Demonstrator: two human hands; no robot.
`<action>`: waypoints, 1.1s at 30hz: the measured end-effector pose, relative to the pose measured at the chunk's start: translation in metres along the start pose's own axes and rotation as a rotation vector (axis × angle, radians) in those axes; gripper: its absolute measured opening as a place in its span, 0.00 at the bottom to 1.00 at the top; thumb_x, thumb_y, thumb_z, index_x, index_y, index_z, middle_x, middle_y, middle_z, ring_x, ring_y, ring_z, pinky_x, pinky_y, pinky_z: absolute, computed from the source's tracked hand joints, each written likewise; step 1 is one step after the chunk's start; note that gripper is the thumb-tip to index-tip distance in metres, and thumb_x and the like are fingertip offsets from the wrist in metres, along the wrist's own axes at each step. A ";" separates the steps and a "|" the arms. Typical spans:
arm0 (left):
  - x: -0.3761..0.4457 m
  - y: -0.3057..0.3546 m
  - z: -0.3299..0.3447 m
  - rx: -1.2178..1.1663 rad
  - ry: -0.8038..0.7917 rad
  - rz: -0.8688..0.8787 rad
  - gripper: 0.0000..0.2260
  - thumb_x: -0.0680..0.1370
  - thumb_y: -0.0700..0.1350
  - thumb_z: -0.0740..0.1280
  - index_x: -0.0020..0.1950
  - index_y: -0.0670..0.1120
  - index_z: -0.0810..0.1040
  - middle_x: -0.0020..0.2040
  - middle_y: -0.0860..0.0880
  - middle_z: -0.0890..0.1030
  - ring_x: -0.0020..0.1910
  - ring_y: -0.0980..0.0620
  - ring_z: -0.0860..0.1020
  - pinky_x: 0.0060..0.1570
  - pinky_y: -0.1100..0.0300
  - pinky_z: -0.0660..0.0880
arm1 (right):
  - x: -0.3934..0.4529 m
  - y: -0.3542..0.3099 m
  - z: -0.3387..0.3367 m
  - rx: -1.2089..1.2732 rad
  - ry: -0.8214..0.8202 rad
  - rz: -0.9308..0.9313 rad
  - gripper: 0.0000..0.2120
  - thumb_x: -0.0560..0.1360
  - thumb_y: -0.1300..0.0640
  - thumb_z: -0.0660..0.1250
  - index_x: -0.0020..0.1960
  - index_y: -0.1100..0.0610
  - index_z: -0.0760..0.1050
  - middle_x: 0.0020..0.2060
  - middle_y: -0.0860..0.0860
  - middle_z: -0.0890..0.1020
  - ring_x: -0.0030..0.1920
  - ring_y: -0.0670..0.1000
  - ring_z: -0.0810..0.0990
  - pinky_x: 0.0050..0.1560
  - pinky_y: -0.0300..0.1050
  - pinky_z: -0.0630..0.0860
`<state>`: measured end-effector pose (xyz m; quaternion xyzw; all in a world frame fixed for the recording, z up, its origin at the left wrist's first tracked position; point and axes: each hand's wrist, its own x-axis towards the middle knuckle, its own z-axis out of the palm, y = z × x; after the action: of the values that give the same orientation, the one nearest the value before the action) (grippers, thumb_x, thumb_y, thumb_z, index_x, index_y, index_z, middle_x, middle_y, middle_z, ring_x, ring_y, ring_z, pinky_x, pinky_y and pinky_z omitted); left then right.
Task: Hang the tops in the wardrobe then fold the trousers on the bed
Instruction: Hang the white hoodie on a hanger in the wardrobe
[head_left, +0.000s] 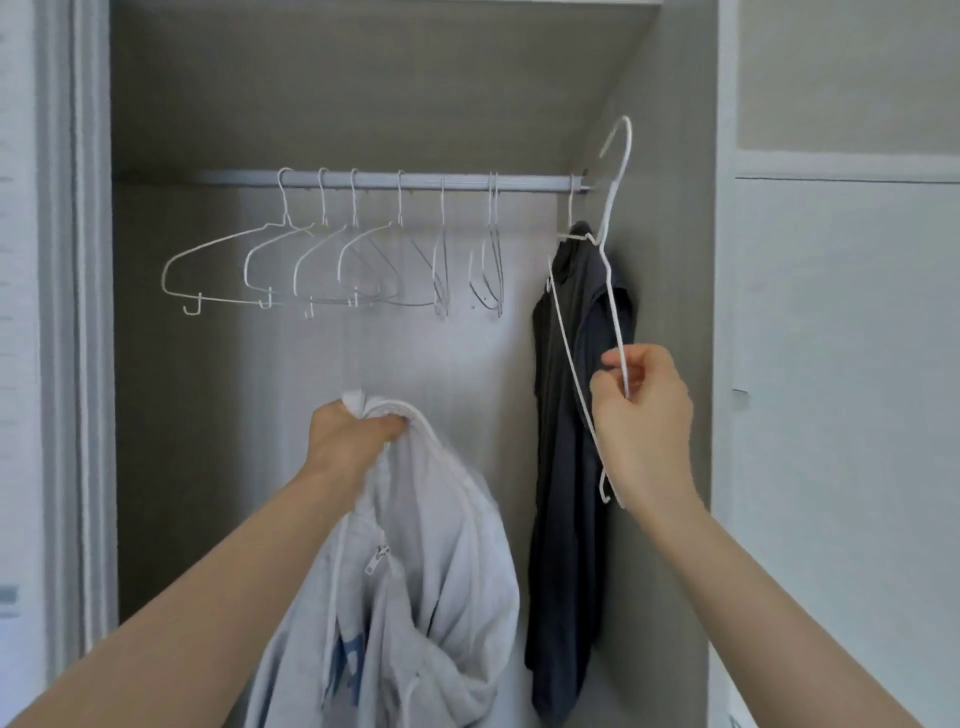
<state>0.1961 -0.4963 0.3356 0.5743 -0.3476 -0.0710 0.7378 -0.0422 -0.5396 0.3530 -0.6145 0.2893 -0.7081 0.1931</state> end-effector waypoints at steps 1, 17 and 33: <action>-0.006 0.001 -0.002 0.003 -0.001 0.000 0.11 0.69 0.33 0.75 0.35 0.46 0.78 0.31 0.50 0.79 0.29 0.55 0.76 0.29 0.64 0.73 | -0.007 0.000 -0.006 0.035 -0.069 0.057 0.10 0.73 0.61 0.63 0.52 0.52 0.71 0.35 0.47 0.79 0.36 0.41 0.77 0.36 0.30 0.70; -0.070 0.029 -0.025 0.705 -0.017 0.189 0.11 0.73 0.51 0.72 0.41 0.43 0.82 0.39 0.43 0.82 0.41 0.46 0.80 0.41 0.57 0.73 | -0.038 0.008 -0.113 0.363 -0.492 0.246 0.11 0.79 0.58 0.62 0.43 0.56 0.83 0.22 0.46 0.62 0.21 0.45 0.58 0.22 0.33 0.55; -0.139 0.038 -0.026 1.332 -0.169 0.341 0.09 0.76 0.51 0.69 0.42 0.45 0.75 0.44 0.43 0.81 0.44 0.40 0.80 0.48 0.47 0.79 | -0.064 0.008 -0.129 -0.031 -0.854 -0.017 0.10 0.78 0.56 0.64 0.44 0.50 0.84 0.17 0.45 0.67 0.20 0.45 0.64 0.22 0.31 0.60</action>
<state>0.0967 -0.3935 0.3072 0.8348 -0.4589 0.2301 0.1990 -0.1587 -0.4831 0.2889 -0.8577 0.1892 -0.3873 0.2804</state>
